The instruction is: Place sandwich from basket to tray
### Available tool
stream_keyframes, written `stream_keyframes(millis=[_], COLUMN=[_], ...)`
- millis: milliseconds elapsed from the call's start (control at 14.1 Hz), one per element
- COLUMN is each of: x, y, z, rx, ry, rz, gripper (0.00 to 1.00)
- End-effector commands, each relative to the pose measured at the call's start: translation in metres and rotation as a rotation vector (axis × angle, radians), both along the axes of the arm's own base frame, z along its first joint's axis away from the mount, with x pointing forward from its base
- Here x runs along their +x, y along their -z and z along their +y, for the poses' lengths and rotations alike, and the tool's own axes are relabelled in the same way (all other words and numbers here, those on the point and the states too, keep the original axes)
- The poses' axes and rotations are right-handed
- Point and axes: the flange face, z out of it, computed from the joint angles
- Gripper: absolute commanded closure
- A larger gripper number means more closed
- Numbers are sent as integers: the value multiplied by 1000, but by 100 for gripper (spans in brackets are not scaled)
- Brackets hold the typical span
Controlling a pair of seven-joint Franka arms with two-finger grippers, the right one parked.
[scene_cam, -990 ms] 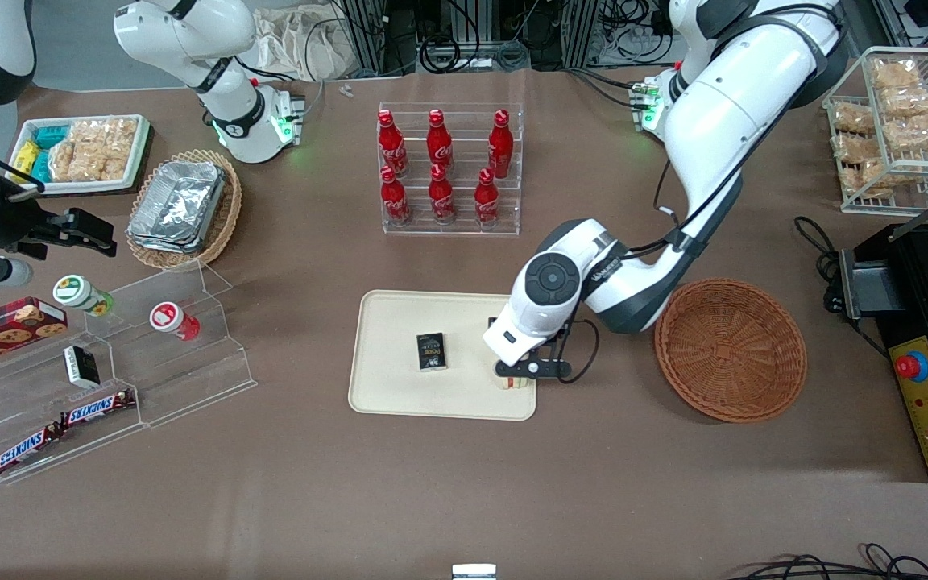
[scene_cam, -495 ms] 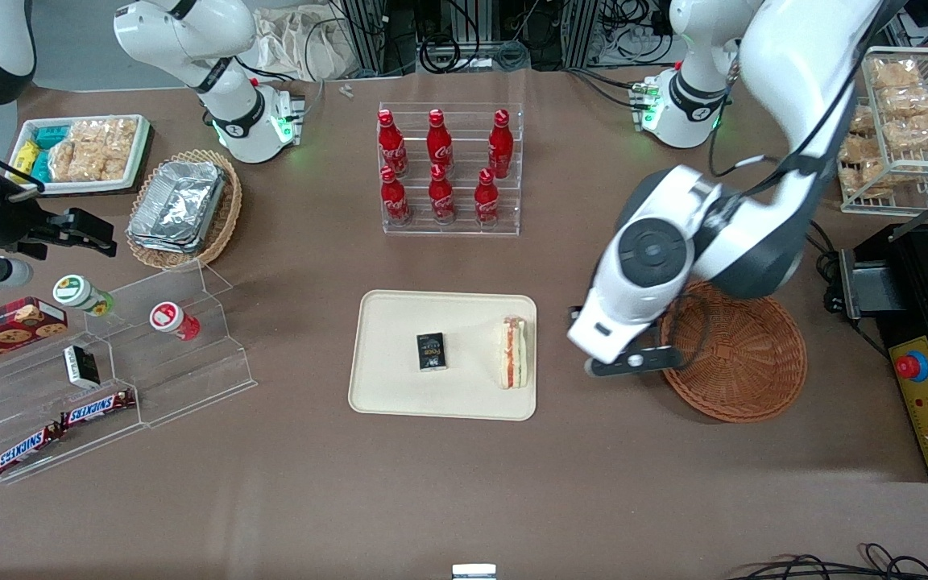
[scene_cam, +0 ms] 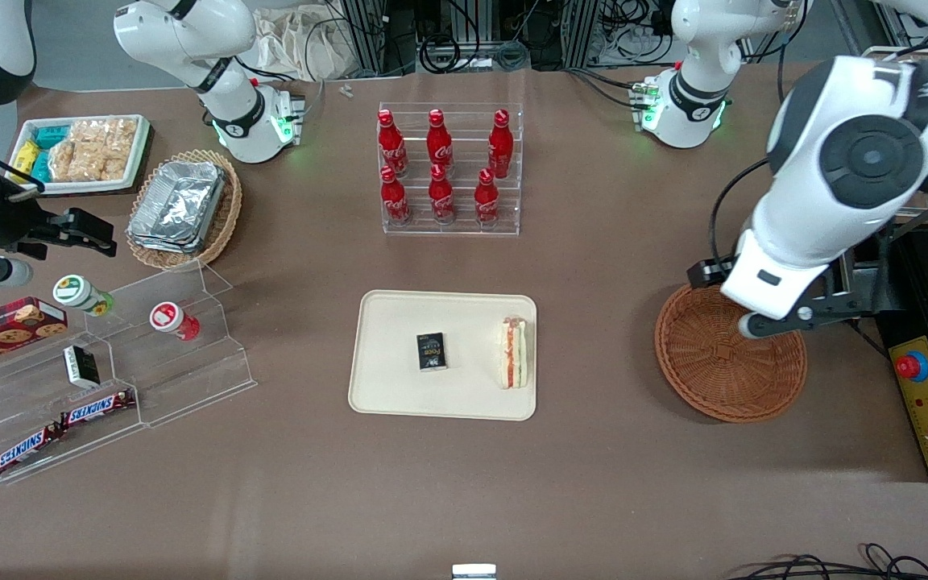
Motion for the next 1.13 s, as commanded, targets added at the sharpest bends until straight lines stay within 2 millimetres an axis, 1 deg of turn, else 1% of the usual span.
stream_keyframes(millis=[0, 71, 141, 283, 354, 424, 495, 566, 707, 848, 919, 1061], x=[-6, -5, -4, -2, -2, -4, -3, -4, -5, -12, -12, -11], y=[-3, -3, -2, -5, -6, -8, -8, -10, -11, -14, -14, -13], z=[20, 25, 36, 65, 78, 85, 99, 102, 123, 141, 146, 146], rx=[-9, -10, -16, -56, -73, -77, -71, -79, -101, -122, -136, -136], ry=[27, 39, 52, 65, 88, 132, 139, 147, 164, 172, 173, 175], rz=[25, 30, 44, 69, 80, 92, 102, 100, 110, 106, 108, 105], gripper=[0, 0, 0, 0, 0, 0, 0, 0, 0, 0, 0, 0])
